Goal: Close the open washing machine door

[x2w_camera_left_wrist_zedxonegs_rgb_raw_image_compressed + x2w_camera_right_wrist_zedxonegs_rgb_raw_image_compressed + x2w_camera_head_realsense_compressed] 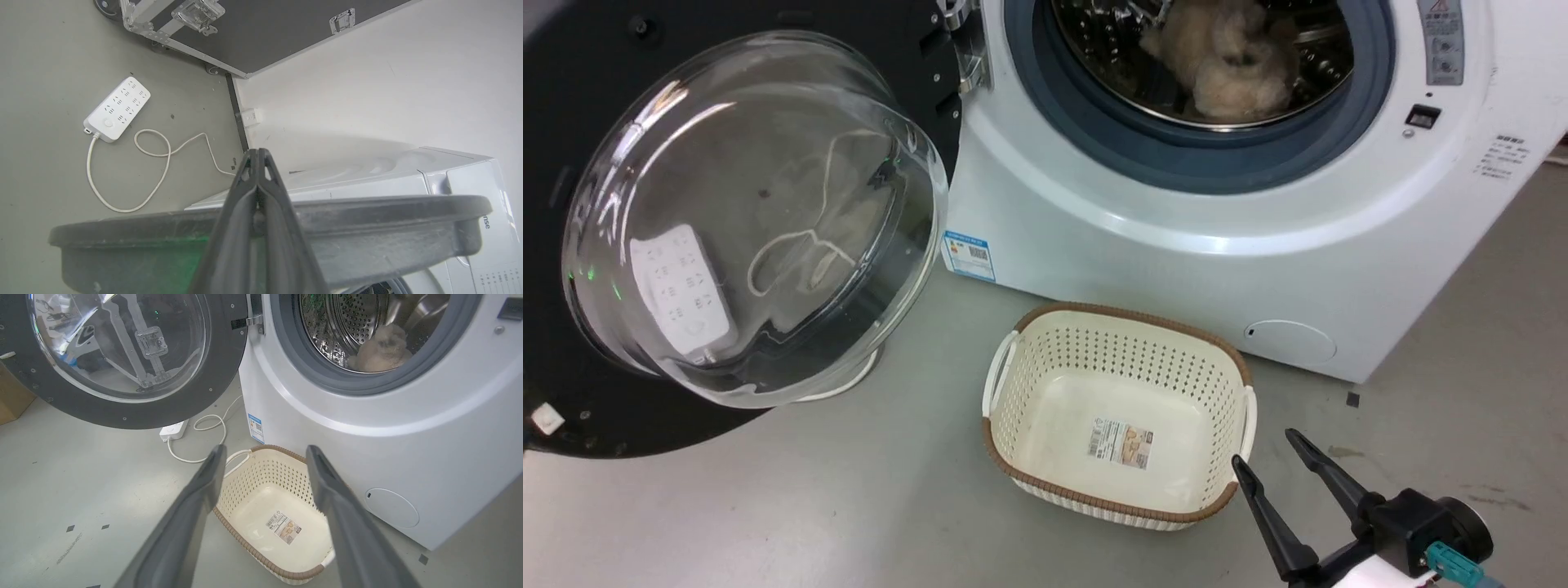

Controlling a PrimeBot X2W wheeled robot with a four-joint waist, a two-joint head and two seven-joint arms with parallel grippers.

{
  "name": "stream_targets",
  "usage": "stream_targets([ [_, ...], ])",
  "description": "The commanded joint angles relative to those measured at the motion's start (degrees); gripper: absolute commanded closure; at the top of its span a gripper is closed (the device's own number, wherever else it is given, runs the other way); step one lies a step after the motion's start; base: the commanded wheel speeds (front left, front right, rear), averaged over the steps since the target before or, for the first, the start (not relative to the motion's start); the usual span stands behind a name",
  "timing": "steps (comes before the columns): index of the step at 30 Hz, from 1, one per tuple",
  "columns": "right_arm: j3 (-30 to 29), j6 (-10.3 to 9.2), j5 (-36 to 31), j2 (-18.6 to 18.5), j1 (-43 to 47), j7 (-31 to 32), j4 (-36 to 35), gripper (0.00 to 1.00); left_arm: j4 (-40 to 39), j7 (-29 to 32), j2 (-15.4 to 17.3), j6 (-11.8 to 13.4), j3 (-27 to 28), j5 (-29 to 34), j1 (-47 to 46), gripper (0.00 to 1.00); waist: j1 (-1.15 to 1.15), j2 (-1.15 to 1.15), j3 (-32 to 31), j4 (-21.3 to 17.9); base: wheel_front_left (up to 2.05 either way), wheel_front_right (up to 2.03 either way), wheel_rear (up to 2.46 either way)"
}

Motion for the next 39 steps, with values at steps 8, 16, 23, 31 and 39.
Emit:
stream_targets([
  [8,-0.7,0.06,0.2,1.4,0.6,-0.3,1.1,0.0,-3.2,12.3,-2.8,-4.4,-0.6,-6.9,6.3,1.0,0.0,0.0,-3.4,1.0,0.0,0.0,0.0],
  [16,-1.5,0.06,-0.3,3.0,1.4,-0.3,1.8,0.0,-11.4,24.5,-8.9,-5.3,-5.0,-11.8,13.2,1.0,0.0,0.0,-6.4,2.1,0.0,0.0,0.0],
  [23,-4.4,0.06,-1.6,5.1,2.1,-0.3,2.7,0.0,-25.7,33.1,-19.1,-3.9,-11.4,-15.5,24.2,1.0,0.0,0.0,-8.4,0.4,0.0,0.0,0.0],
  [31,-7.1,0.06,-3.1,5.4,0.9,-0.3,2.7,0.0,-31.0,29.5,-22.1,-4.1,-24.3,-21.6,32.9,1.0,0.0,0.0,-6.5,-5.9,0.0,0.0,0.0],
  [39,-7.8,0.06,-2.2,3.8,-1.3,-0.2,2.7,0.0,-28.8,18.2,-22.1,-6.1,-40.1,-26.8,32.3,1.0,0.0,0.0,-1.8,-15.7,0.0,0.0,0.0],
])
